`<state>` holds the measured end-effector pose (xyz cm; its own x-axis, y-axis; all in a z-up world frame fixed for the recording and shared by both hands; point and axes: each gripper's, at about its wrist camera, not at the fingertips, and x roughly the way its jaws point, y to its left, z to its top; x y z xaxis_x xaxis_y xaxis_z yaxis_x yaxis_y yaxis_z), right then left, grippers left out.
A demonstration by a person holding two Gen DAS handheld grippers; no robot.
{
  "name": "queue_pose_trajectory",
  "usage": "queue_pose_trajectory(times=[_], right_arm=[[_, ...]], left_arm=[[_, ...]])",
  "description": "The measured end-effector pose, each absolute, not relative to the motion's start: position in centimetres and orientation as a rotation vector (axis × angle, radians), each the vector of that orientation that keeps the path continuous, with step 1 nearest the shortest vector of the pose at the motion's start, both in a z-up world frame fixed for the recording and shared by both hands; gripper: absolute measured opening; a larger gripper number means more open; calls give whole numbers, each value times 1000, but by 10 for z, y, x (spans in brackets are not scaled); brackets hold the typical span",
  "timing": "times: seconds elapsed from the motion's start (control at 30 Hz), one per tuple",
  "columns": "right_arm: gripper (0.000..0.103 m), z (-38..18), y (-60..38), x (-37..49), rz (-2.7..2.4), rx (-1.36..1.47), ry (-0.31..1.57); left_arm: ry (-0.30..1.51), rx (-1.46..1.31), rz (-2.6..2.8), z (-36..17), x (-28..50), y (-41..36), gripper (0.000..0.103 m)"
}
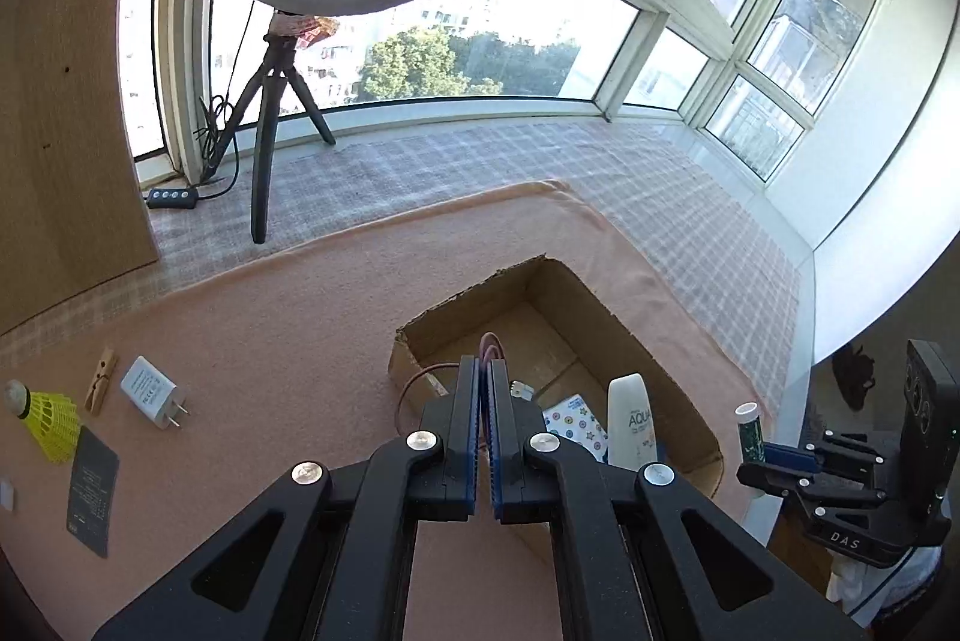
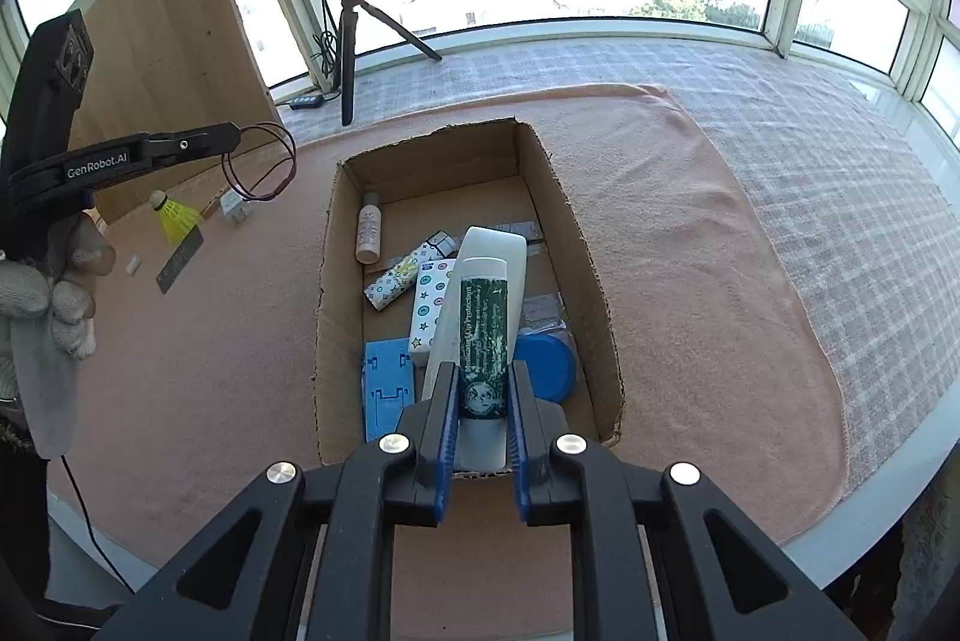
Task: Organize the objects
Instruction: 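Carry cord and stick tube to the box and open the left tool over it, then lower the green stick tube into the box and open the right tool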
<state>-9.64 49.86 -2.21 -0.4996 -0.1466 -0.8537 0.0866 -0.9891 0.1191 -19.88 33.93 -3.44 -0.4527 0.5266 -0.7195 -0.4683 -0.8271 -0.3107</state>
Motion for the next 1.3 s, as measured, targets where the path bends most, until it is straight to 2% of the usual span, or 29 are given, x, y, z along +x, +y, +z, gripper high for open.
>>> queue_pose_trajectory(times=[0.57,0.63,0.67,0.7,0.73,0.77,0.83,1.0,1.3], right_arm=[[14,-29,505,-110,-2572,1491,-75],[14,-29,505,-110,-2572,1480,-76],[17,-27,505,-109,-2584,1459,-80],[21,-26,504,-108,-2591,1446,-75],[37,-25,503,-108,-2596,1442,-63],[57,-23,502,-108,-2608,1432,-50],[67,-18,498,-104,-2644,1382,-15],[68,-15,488,-105,-2663,1367,67],[68,-21,479,-107,-2630,1398,49]], left_arm=[[17,-1172,2256,-49,-220,404,2],[40,-1179,2261,-50,-221,407,4],[52,-1186,2265,-51,-221,408,22],[64,-1192,2277,-52,-222,409,48],[74,-1193,2288,-52,-222,409,56],[76,-1189,2292,-52,-221,409,58],[78,-1191,2291,-52,-221,409,58],[93,-1191,2288,-53,-219,410,58],[83,-1208,2297,-56,-215,396,58]])
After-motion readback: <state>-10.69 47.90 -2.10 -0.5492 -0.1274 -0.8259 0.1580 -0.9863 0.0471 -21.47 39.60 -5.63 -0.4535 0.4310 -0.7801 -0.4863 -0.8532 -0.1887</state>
